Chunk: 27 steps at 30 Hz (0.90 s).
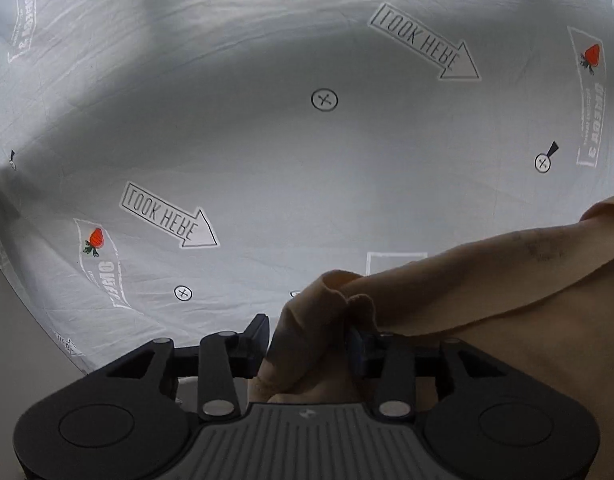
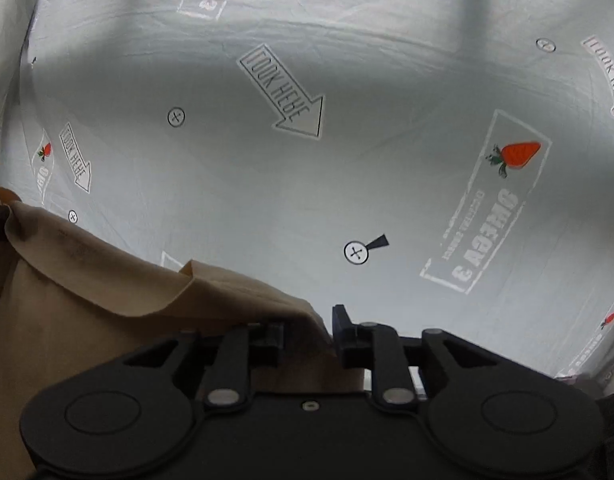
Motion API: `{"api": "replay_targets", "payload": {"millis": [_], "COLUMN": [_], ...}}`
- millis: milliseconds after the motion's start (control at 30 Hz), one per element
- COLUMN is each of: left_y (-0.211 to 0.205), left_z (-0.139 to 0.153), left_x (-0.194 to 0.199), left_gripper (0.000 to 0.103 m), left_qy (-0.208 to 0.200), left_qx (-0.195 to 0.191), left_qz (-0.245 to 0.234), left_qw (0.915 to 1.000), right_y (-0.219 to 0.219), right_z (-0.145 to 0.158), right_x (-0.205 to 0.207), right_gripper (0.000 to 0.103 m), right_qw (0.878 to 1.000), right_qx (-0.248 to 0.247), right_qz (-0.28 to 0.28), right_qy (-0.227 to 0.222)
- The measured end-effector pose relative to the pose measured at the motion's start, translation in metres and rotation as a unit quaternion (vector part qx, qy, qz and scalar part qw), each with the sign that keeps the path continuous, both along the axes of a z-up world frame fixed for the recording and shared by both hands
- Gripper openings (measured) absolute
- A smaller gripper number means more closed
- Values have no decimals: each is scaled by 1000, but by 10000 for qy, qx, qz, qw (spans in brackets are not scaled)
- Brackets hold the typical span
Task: Fold clothes
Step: 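Lift the beige shirt with both grippers and shake it out, then lower the beige shirt flat onto the table and open both grippers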
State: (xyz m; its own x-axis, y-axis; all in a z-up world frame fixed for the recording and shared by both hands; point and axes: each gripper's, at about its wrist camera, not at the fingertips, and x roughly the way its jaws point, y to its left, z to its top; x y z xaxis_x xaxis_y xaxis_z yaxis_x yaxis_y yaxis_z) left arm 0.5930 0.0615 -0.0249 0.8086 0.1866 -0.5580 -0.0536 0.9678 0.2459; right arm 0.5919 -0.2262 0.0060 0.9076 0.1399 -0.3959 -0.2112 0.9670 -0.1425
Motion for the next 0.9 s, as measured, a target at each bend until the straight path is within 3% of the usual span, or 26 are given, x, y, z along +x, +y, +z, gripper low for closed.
{"api": "replay_targets", "payload": {"millis": [67, 133, 233, 367, 500, 633, 700, 767, 833, 867, 900], "left_y": [15, 27, 36, 41, 31, 29, 30, 27, 22, 19, 18], "left_z": [-49, -86, -120, -156, -181, -187, -187, -188, -190, -189, -187], "left_x": [32, 25, -21, -100, -170, -214, -227, -233, -237, -239, -241], "left_gripper": [51, 52, 69, 72, 72, 81, 81, 81, 78, 74, 59], "left_qy": [880, 1230, 1459, 2037, 2777, 3019, 3015, 2964, 2851, 2709, 2577], "left_qx": [-452, -715, -879, -1158, -1195, -1507, -1764, -1781, -1581, -1512, -1511], "left_qz": [157, 174, 253, 486, 645, 928, 978, 942, 923, 893, 854], "left_qw": [9950, 9897, 9851, 9709, 9510, 9368, 9319, 9336, 9409, 9464, 9505], "right_y": [11, 21, 18, -15, -52, -72, -71, -72, -71, -70, -68], "right_z": [-48, -83, -112, -145, -177, -201, -209, -213, -214, -214, -214], "right_x": [47, 52, 12, -71, -150, -197, -209, -212, -209, -207, -206], "right_gripper": [38, 39, 53, 55, 59, 66, 66, 67, 67, 68, 63], "right_qw": [9959, 9913, 9887, 9750, 9477, 9308, 9303, 9343, 9371, 9388, 9405], "right_qx": [84, -77, -319, -563, -810, -742, -859, -633, -557, -591, -626], "right_qz": [-168, -213, -215, -665, -1140, -1260, -1240, -1187, -1124, -1101, -1079], "right_qy": [881, 1299, 1448, 2047, 2869, 3349, 3343, 3302, 3257, 3211, 3160]}}
